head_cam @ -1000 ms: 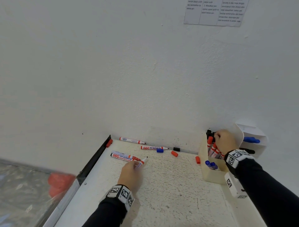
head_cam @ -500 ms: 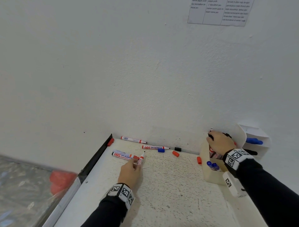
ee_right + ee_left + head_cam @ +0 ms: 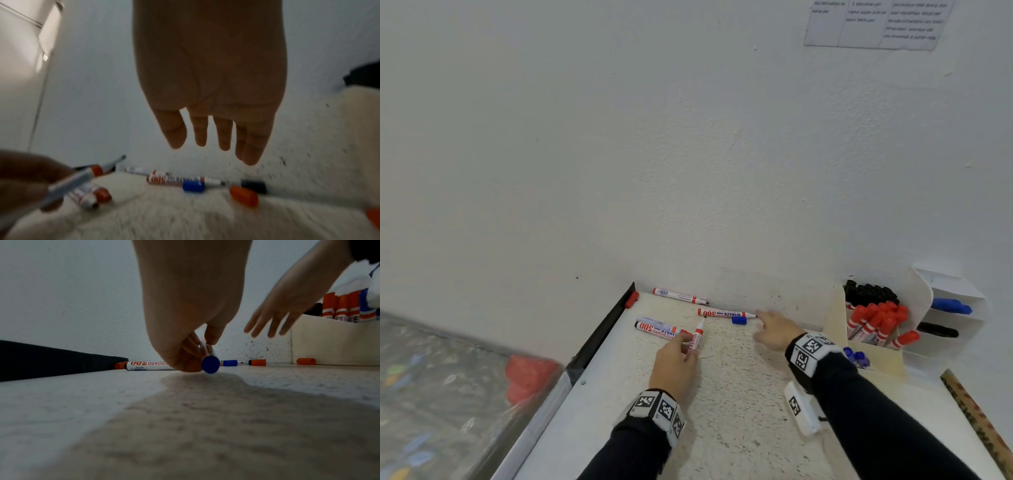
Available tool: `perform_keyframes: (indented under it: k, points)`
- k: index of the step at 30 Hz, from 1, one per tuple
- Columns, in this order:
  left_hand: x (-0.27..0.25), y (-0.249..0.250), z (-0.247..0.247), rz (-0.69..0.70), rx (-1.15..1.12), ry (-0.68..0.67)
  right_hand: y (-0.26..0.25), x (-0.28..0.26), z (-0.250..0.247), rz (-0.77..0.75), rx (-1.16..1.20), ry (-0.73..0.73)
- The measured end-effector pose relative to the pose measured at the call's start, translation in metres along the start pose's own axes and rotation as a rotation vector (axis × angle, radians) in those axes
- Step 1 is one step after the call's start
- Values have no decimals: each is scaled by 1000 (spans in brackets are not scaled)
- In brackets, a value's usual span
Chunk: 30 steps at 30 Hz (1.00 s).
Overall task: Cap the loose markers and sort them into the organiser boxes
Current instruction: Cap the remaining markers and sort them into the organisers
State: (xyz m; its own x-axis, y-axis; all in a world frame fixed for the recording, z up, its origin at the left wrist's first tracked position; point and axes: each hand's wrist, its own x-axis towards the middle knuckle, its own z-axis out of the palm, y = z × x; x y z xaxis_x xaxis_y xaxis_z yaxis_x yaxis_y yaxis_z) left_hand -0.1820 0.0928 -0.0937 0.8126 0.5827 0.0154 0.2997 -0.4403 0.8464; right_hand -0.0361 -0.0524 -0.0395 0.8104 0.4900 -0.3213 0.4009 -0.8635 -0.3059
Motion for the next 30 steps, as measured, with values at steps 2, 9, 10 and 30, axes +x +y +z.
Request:
perform_keyframes:
  k: [2, 9, 10, 30]
  points:
    - [1, -1, 1, 15, 8, 0, 10, 9, 21, 87, -11, -14]
    - [3, -4, 2, 35, 38, -1, 22, 24, 39, 124, 21, 265]
    - [3, -4, 1, 36, 47, 1, 22, 25, 38, 156, 41, 264]
    - [-1, 3, 0, -79, -160, -16, 8, -10, 36, -224, 275, 66]
